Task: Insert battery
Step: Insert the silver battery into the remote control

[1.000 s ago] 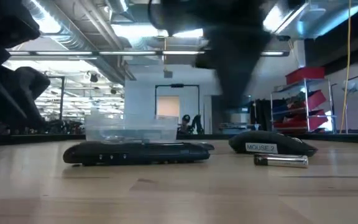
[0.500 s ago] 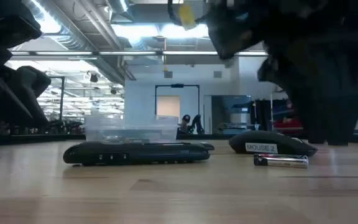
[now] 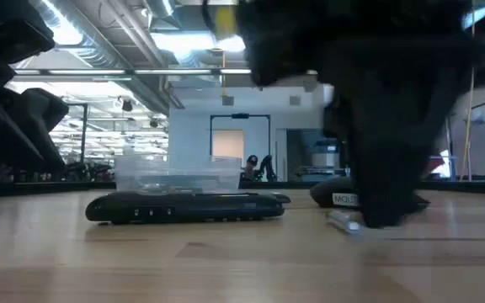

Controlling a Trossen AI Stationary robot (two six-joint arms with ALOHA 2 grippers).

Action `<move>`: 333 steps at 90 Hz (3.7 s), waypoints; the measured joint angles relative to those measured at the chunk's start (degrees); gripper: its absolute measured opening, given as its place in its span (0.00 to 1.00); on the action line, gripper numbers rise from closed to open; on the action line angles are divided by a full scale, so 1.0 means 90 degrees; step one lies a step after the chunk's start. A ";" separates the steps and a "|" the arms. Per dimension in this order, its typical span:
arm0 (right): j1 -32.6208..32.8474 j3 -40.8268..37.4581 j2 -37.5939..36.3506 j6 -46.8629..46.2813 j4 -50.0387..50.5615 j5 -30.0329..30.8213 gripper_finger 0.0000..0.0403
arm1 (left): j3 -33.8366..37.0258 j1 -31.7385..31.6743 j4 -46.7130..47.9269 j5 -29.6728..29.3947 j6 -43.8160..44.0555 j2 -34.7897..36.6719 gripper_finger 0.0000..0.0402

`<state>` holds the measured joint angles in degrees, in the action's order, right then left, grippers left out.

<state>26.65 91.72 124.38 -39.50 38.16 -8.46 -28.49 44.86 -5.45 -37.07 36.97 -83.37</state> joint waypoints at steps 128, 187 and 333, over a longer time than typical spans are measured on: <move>-0.0417 0.0680 0.0568 0.9134 0.0025 0.1135 0.45 | 0.0000 -0.0085 -0.0001 -0.0094 0.0123 0.0002 0.24; -0.0422 0.0690 0.0641 0.6957 0.0249 0.0991 0.06 | 0.0001 -0.0085 0.0007 -0.0094 0.0050 0.0002 0.24; -0.1248 0.2339 0.0687 0.3230 0.2658 0.0443 0.00 | 0.0000 -0.0073 -0.0040 0.0643 0.0036 0.0002 0.24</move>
<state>15.42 112.77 130.56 -10.42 62.09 -4.48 -28.49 44.21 -5.82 -31.28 37.30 -83.35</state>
